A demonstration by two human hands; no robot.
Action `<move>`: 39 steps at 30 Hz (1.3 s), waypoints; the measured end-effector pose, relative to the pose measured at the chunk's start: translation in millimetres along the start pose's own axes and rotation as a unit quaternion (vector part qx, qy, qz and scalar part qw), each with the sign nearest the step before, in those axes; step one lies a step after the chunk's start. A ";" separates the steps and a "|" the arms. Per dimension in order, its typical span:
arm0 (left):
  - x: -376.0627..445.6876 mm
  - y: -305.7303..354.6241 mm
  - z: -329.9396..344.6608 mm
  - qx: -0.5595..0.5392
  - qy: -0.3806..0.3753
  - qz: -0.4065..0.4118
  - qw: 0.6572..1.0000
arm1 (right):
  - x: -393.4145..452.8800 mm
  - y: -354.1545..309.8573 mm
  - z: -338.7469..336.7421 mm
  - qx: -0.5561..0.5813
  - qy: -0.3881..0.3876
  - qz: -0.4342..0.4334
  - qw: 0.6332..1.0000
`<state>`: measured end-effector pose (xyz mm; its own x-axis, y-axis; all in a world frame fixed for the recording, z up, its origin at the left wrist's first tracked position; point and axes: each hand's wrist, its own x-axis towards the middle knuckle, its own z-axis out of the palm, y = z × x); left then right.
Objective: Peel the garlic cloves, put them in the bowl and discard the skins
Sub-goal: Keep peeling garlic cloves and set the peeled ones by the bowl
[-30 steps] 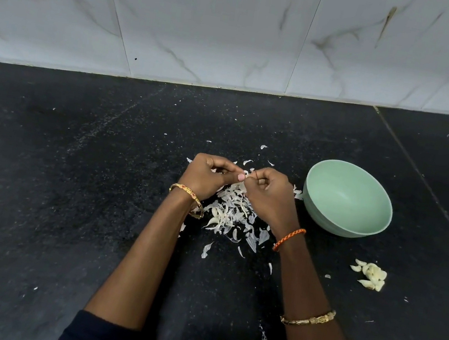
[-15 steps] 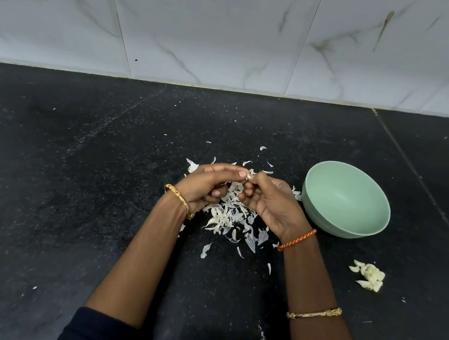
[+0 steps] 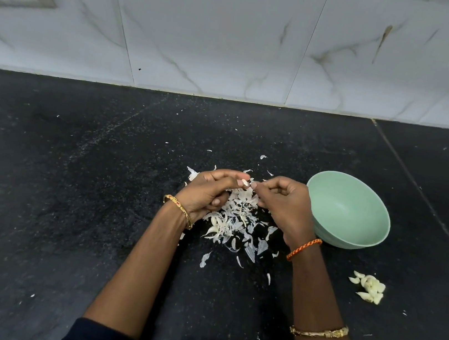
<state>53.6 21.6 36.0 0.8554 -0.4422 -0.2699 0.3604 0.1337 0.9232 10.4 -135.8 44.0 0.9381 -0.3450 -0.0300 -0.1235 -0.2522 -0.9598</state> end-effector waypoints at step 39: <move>2.3 -0.3 1.7 0.226 0.044 0.159 0.960 | -7.4 5.3 4.9 0.189 -0.112 -0.015 0.975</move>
<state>54.9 19.0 35.6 0.9311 -0.3625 0.0416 -0.1051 -0.1574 0.9819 4.4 -130.1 37.8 0.9920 -0.1249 -0.0191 -0.0056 0.1075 -0.9942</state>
